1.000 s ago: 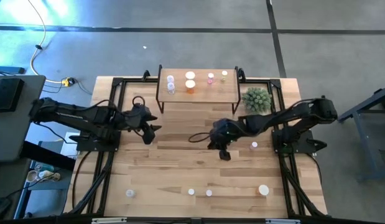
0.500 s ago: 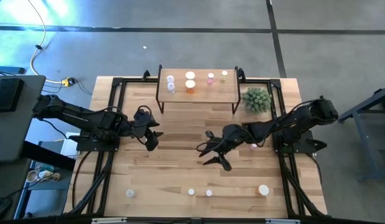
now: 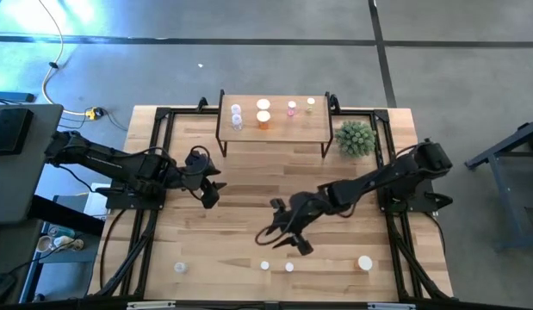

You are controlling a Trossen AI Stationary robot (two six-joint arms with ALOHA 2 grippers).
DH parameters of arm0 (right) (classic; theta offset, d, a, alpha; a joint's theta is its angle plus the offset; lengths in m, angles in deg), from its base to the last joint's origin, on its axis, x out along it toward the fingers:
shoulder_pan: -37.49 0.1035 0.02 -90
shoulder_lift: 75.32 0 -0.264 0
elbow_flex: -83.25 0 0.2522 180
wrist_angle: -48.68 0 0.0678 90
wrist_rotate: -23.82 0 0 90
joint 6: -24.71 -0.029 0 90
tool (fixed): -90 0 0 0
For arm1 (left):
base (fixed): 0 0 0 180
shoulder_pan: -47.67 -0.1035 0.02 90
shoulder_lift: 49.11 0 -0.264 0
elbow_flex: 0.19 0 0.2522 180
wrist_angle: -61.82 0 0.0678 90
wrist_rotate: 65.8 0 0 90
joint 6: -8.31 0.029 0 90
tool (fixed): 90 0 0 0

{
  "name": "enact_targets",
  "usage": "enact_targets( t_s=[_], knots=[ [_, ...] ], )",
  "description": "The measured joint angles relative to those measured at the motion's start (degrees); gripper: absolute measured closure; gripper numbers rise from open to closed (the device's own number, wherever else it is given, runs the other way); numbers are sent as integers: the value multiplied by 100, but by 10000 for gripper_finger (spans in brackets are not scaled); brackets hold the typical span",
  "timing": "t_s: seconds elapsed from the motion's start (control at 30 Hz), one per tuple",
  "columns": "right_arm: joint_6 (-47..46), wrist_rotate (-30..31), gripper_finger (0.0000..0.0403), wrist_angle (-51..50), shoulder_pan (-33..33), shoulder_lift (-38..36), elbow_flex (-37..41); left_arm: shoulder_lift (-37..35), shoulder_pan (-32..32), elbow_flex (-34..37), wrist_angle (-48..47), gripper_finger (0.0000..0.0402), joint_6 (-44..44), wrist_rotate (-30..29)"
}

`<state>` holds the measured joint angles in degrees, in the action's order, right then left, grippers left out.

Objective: Pick and place medicine bottles onto shelf by color
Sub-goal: Put the bottom yellow pill bottle aligned with the other yellow pill bottle on the shelf

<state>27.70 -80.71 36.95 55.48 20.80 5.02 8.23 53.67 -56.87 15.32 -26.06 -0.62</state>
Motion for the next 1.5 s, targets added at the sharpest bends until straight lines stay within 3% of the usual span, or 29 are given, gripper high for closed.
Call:
enact_targets(
  t_s=[0.7,0.83,1.5],
  knots=[
    [505,-189,210,57,551,1668,-1012,0,0,0,5,177,-55,15],
    [636,113,210,-222,569,1780,-1121,0,-2,0,2,177,-131,18],
    [602,101,210,-322,609,2094,-1126,2,-2,0,1,177,-105,7]
  ],
)
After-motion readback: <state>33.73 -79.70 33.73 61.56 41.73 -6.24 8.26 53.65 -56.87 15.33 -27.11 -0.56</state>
